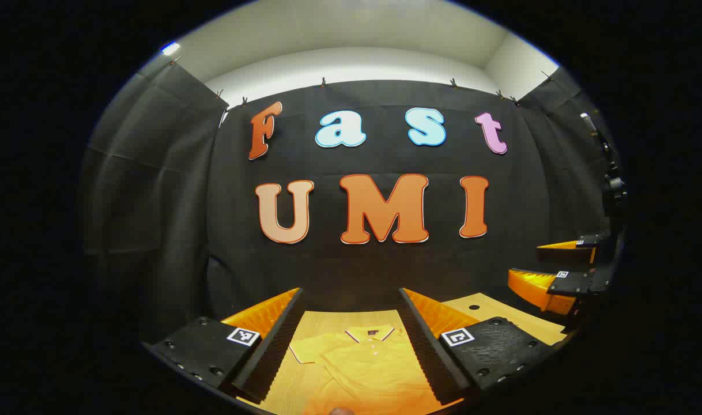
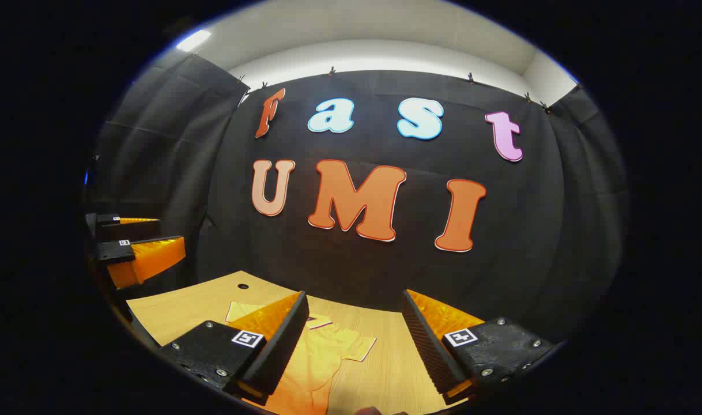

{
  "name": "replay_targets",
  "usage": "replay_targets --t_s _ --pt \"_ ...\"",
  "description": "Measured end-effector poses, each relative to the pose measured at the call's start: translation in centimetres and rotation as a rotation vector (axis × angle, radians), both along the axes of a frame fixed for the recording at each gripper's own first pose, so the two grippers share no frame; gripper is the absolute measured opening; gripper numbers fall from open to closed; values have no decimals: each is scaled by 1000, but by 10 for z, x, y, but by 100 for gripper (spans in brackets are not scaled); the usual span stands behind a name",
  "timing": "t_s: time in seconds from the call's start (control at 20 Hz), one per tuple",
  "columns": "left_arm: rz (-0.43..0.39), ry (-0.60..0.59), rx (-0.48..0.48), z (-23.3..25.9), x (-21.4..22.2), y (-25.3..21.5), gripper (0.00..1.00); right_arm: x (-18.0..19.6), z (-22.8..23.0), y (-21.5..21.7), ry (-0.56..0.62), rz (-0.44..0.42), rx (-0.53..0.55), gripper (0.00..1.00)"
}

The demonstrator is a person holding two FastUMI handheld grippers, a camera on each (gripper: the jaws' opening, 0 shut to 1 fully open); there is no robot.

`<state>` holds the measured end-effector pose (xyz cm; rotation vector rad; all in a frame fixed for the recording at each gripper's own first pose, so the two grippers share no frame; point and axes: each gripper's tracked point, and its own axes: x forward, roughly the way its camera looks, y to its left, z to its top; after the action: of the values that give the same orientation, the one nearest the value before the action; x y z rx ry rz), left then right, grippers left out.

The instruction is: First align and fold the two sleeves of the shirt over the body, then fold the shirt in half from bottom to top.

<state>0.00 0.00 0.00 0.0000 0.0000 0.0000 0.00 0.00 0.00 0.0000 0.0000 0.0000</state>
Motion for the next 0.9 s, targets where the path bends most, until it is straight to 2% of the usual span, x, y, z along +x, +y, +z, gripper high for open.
replay_targets --t_s 0.05,0.1,0.15,0.5,0.9 --pt "1 -5 -7 -1 6 0 98 9 0 1 -1 5 0 98" --pt "10 -2 1 -4 14 3 98 18 2 2 -3 12 5 94" --pt "23 3 19 -8 21 6 98 27 2 3 -9 23 9 98" --pt "74 30 7 -25 65 16 98 76 -13 14 19 79 18 98" --pt "84 29 20 -27 94 17 98 98 -27 10 53 93 37 98"
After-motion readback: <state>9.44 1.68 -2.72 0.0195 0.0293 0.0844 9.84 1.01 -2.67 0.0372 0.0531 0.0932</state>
